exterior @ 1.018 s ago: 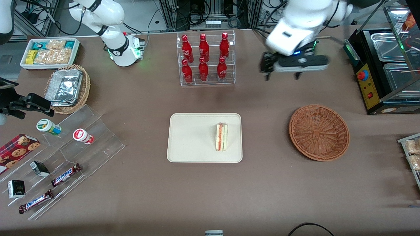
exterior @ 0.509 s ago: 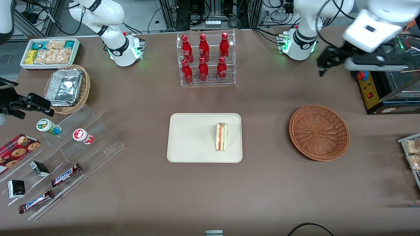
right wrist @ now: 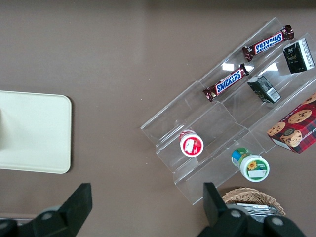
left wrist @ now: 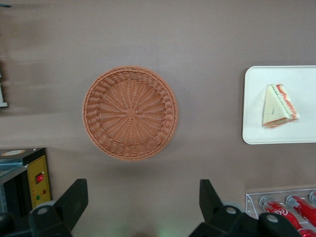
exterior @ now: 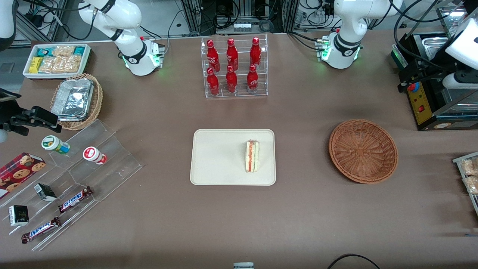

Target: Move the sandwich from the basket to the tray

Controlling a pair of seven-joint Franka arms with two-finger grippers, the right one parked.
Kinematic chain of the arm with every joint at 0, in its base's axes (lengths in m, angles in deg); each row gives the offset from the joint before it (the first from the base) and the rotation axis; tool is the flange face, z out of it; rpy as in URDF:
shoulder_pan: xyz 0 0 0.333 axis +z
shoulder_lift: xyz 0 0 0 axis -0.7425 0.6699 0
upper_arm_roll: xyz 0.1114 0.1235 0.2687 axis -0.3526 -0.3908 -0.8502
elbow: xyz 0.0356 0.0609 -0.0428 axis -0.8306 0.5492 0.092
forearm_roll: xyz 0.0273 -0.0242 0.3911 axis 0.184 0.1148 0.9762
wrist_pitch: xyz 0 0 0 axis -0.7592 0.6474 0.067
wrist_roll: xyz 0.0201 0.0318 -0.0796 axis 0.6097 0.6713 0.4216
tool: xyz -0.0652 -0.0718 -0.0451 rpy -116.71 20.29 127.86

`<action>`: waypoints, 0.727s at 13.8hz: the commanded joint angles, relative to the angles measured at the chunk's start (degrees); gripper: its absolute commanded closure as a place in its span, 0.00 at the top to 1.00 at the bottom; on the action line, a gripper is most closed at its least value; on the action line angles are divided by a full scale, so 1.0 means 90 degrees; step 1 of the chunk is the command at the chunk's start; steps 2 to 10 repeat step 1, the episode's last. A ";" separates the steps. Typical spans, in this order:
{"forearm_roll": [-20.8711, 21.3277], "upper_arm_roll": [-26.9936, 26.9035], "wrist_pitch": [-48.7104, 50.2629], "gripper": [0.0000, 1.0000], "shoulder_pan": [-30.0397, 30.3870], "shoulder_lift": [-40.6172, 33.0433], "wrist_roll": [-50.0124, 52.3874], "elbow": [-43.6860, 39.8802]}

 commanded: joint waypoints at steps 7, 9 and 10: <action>-0.0127 0.0147 0.0100 1.00 -0.0058 -0.0111 -0.0077 0.0014; -0.0127 0.0147 0.0100 1.00 -0.0058 -0.0111 -0.0077 0.0014; -0.0127 0.0147 0.0100 1.00 -0.0058 -0.0111 -0.0077 0.0014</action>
